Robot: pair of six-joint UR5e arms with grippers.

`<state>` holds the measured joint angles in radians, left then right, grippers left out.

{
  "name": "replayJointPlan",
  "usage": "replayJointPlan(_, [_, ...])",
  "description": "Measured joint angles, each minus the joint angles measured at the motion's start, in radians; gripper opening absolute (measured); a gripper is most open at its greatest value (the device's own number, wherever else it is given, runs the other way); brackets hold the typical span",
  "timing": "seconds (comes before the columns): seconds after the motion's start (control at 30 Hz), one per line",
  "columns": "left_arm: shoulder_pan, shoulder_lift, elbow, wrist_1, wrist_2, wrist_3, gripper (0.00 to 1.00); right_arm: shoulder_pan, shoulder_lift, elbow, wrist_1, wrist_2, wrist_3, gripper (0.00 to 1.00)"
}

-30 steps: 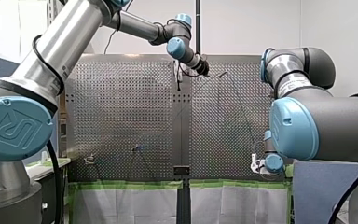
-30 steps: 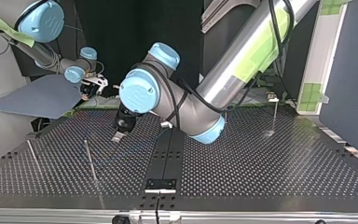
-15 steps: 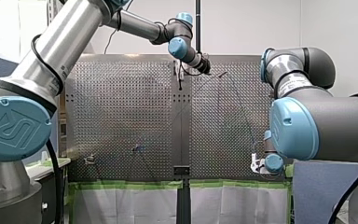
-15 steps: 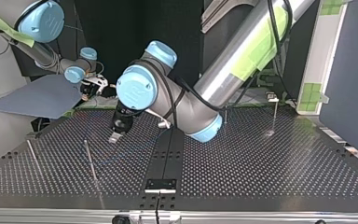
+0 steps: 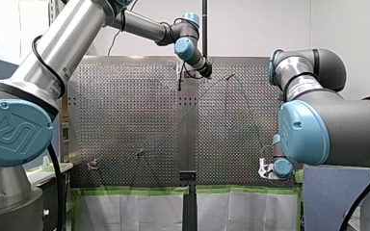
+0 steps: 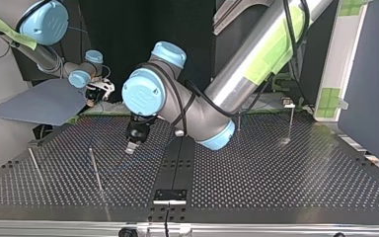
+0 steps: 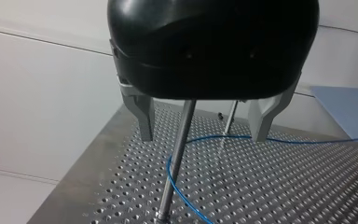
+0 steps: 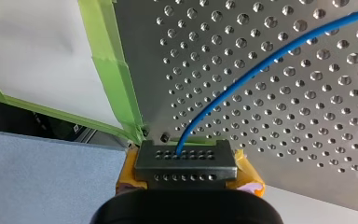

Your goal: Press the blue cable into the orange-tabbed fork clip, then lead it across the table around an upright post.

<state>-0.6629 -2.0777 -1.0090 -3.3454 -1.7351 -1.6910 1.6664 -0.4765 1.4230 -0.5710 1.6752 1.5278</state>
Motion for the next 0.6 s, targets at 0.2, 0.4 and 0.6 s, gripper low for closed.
replayJointPlan(0.2, [-0.002, 0.000, 0.000, -0.014, -0.011, 0.015, 1.00, 0.001, 0.000, 0.000, 0.003, 0.000, 0.000, 0.00])
replayJointPlan(0.4, [-0.005, 0.001, 0.000, -0.017, -0.013, 0.016, 1.00, 0.002, 0.000, 0.000, 0.003, 0.000, 0.000, 0.00])
replayJointPlan(0.6, [-0.005, 0.001, 0.000, -0.016, -0.020, 0.016, 1.00, 0.002, 0.000, 0.000, 0.002, 0.000, 0.000, 0.00])
